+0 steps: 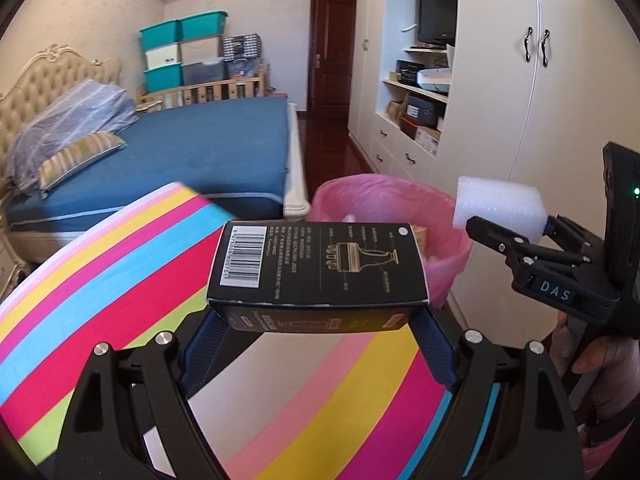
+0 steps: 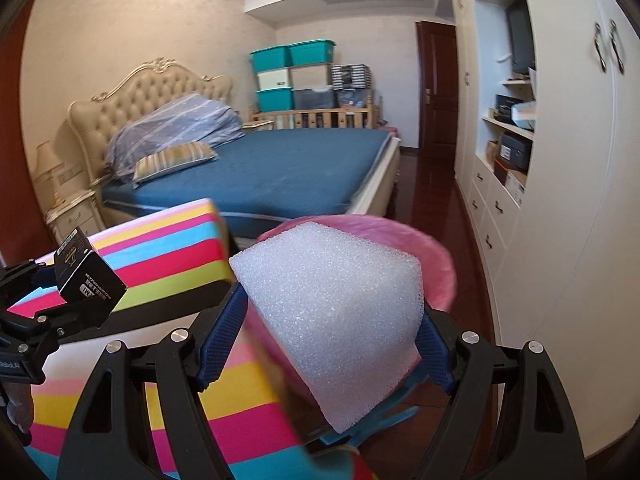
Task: Collect trash
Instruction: 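Carry the foam block and black box over the pink wastebasket with both grippers, then open both grippers to drop the foam block and box into the wastebasket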
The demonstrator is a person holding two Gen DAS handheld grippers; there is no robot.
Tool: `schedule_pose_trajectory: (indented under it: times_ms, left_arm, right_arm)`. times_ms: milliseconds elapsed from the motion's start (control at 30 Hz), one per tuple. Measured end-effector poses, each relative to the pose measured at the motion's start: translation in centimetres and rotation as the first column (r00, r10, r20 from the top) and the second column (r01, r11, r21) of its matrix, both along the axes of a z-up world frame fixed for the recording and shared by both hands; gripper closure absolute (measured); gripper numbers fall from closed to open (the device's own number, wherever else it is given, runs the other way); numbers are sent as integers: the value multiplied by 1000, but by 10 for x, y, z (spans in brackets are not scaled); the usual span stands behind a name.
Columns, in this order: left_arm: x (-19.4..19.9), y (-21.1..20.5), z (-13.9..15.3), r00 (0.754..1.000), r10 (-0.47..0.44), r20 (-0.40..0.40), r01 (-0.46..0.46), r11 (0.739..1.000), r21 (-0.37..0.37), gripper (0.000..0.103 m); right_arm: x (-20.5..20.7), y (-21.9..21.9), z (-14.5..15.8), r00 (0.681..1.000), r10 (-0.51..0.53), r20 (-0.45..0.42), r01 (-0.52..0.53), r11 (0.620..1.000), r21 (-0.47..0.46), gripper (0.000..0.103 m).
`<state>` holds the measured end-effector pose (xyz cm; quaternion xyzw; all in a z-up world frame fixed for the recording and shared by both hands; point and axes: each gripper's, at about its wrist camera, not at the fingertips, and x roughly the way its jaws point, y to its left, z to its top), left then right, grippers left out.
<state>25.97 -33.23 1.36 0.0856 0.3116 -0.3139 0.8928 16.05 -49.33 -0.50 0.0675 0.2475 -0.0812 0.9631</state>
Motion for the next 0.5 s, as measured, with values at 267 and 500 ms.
schedule_pose_trajectory:
  times_ms: [267, 500]
  left_arm:
    - [50, -61, 5, 997, -26, -69, 23, 999, -47, 21]
    - [89, -94, 5, 990, -28, -136, 14, 995, -104, 20]
  right_arm:
    - [33, -54, 8, 999, -33, -12, 34, 999, 14, 25]
    - [57, -72, 5, 999, -16, -31, 16, 1000, -17, 24]
